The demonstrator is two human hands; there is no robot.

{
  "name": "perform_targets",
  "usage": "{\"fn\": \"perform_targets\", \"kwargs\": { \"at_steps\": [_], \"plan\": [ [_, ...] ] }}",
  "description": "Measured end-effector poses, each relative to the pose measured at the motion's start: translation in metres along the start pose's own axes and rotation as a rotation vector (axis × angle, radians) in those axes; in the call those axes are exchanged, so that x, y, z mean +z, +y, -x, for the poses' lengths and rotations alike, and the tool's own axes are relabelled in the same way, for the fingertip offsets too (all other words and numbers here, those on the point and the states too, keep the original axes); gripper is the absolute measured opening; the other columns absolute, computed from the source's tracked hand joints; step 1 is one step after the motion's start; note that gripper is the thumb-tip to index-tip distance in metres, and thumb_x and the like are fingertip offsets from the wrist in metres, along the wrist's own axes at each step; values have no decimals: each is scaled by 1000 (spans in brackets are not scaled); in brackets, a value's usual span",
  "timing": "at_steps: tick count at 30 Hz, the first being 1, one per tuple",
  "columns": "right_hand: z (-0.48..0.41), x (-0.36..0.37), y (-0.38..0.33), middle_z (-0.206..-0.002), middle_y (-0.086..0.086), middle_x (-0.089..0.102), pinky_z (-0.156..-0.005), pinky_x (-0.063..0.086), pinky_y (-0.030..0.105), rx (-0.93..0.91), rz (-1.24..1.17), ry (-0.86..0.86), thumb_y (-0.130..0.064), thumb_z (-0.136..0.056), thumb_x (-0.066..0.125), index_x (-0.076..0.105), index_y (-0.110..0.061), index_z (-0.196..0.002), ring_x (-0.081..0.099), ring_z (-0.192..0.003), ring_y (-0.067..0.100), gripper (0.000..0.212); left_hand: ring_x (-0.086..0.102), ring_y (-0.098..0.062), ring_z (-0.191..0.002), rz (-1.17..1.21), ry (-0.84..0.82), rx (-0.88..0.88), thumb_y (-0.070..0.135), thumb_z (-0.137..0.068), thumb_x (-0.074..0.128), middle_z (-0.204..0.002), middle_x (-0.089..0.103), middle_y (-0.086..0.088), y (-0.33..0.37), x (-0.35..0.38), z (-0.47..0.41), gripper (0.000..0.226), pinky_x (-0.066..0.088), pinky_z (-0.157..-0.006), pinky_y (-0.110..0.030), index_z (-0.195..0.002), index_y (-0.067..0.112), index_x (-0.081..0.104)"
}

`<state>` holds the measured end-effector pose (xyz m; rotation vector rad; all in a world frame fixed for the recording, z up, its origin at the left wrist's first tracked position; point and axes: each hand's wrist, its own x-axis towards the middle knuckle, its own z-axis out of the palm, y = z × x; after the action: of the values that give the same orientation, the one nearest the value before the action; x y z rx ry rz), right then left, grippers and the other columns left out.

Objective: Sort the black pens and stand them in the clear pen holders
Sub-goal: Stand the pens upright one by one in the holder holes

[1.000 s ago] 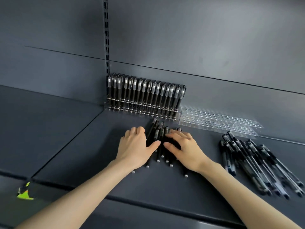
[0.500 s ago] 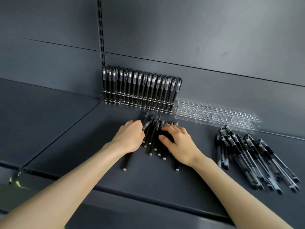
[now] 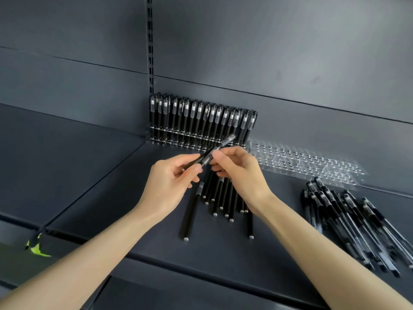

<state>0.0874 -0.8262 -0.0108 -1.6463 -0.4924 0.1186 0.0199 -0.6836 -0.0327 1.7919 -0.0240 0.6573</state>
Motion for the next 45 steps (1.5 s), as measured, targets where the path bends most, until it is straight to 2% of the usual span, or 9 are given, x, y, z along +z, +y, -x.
{"fn": "perform_targets", "kwargs": {
  "at_steps": [7,14,18,23,26,29,31,37,45],
  "plan": [
    [-31,37,-16,-71,3,68,-71,56,22,-86,-175,62,-5,-88,62,56,-6,-93,66,-69,11,8,70,-14,-75,99,-33,14,6,-87,63,-86,72,-1,-13,-25,-25,12,55,-66,-25,-96,12,69],
    [-75,73,-27,-71,11,61,-62,52,20,-179,-202,194,-3,-83,67,62,-15,-96,59,-65,12,18,71,-22,-78,96,-475,-160,4,-93,53,-87,72,-10,-29,-85,-83,7,59,-74,-35,-99,1,56],
    [-94,101,-23,-62,-4,65,-58,53,21,-196,-173,265,0,-83,66,63,-14,-90,63,-62,8,16,65,-20,-73,59,-661,-189,6,-98,43,-86,67,-9,-38,-100,-114,17,56,-75,-33,-113,8,52],
    [-111,113,-22,-67,0,67,-69,57,28,-167,-134,314,-4,-79,71,63,-11,-96,63,-63,14,20,48,-14,-54,4,-605,-70,27,-101,35,-61,53,4,-54,-100,-129,27,46,-62,-32,-105,5,52],
    [-121,113,-26,-65,-1,68,-74,56,30,-186,-15,309,-1,-78,72,63,-11,-99,64,-62,13,25,51,-20,-56,97,-528,-103,25,-102,35,-66,58,-1,-65,-100,-136,29,48,-64,-38,-102,2,53],
    [-135,112,-36,-62,0,64,-73,57,29,-282,38,427,-1,-79,71,57,-10,-99,62,-62,13,26,55,-22,-75,-14,-242,-30,26,-102,36,-83,61,-7,-80,-100,-140,30,46,-70,-29,-97,2,52],
    [-144,112,-42,-64,2,60,-69,54,29,-355,84,495,-2,-81,71,55,-16,-96,58,-61,16,25,45,-16,-66,-46,-90,20,25,-102,35,-81,55,-14,-85,-102,-137,29,38,-59,-18,-96,1,50],
    [-161,124,-34,-72,-4,64,-62,46,13,-470,254,555,-9,-82,72,51,-32,-89,60,-66,6,32,28,-10,-50,93,60,-41,26,-102,37,-58,35,0,-85,-102,-143,30,27,-48,-23,-92,-1,46],
    [-168,117,-26,-74,-11,64,-65,47,14,-524,344,558,-13,-82,72,51,-35,-89,61,-66,0,31,26,-13,-49,120,48,-69,27,-100,39,-54,32,3,-91,-102,-143,31,26,-48,-30,-90,-1,47]
  ]
}}
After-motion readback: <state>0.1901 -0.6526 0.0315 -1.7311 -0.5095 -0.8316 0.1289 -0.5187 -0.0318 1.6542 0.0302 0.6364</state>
